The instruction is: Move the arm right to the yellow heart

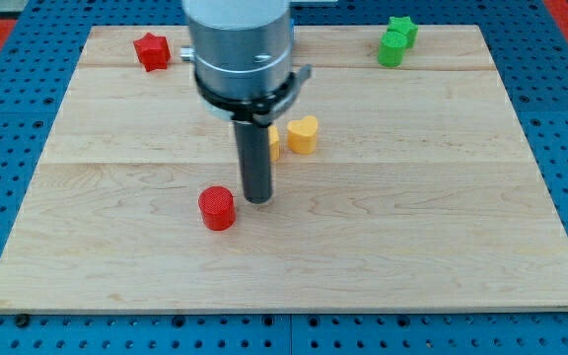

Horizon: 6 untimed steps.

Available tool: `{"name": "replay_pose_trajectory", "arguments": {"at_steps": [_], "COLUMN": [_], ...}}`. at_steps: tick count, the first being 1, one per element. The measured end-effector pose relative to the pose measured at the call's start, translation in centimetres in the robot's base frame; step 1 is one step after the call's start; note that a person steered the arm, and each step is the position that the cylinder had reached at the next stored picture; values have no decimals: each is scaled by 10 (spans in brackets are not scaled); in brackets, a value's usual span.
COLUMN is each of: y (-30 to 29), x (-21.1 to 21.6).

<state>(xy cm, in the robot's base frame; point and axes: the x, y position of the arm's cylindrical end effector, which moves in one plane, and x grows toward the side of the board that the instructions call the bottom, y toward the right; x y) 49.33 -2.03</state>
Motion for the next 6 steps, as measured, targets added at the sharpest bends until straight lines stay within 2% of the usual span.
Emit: {"name": "replay_pose_trajectory", "arguments": {"at_steps": [1,3,4,5,6], "y": [-13,-137,-146,-81,25], "x": [19,33,36,36,16]}}
